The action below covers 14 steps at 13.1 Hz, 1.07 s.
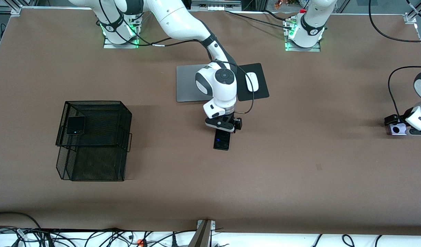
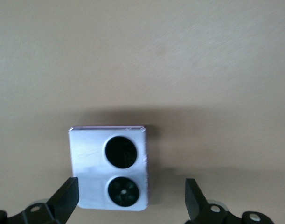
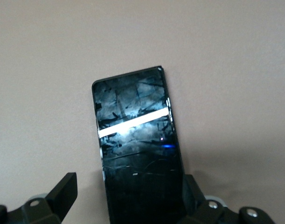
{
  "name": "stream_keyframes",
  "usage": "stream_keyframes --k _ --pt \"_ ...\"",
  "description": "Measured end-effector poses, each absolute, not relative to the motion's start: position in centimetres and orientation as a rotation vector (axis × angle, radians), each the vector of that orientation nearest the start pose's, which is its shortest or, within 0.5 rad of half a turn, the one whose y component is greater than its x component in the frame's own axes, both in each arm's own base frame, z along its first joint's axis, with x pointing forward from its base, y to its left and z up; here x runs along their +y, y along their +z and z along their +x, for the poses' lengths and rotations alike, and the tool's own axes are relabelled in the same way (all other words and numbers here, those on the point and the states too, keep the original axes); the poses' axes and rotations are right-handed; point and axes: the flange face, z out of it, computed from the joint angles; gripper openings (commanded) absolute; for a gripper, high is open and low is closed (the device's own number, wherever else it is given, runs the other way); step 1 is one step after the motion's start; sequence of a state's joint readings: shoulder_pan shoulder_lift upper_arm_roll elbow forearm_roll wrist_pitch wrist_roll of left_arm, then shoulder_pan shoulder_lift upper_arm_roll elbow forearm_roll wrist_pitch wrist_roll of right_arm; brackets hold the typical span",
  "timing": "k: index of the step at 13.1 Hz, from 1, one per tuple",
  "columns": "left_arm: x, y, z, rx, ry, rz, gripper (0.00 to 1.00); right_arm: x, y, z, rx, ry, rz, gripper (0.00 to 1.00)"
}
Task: Place phones with both arms
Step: 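Lower the bar phone into the basket with the right gripper while the left carries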
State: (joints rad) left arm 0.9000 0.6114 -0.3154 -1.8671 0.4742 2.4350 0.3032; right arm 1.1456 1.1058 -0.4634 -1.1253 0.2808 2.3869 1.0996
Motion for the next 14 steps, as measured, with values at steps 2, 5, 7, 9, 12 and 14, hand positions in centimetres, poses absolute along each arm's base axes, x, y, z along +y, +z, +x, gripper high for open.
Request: stream_keyframes --k 2,5,7,9,12,14 --pt "37.1 19.5 52.2 0.032 0.068 -3.027 1.0 58.8 18.8 52.4 0.462 -0.465 -2.987 1.0" --pt "37.9 18.6 52.9 0.02 0.053 -3.035 1.0 58.4 18.5 52.7 0.464 -0.473 -2.996 1.0" --pt "38.1 18.2 53.2 0.016 0.049 -3.038 1.0 58.4 17.6 52.5 0.459 -0.469 -3.008 1.0" --pt "38.1 17.6 53.2 0.015 0.055 -3.045 1.0 58.5 16.7 52.2 0.453 -0.465 -3.019 1.0" --pt "38.4 16.5 53.4 0.009 0.019 -3.051 0.77 58.5 16.7 52.1 0.442 -0.469 -3.022 0.42" --pt "38.4 16.4 53.5 0.009 0.011 -3.052 0.52 58.6 16.8 52.1 0.418 -0.476 -3.028 0.0"
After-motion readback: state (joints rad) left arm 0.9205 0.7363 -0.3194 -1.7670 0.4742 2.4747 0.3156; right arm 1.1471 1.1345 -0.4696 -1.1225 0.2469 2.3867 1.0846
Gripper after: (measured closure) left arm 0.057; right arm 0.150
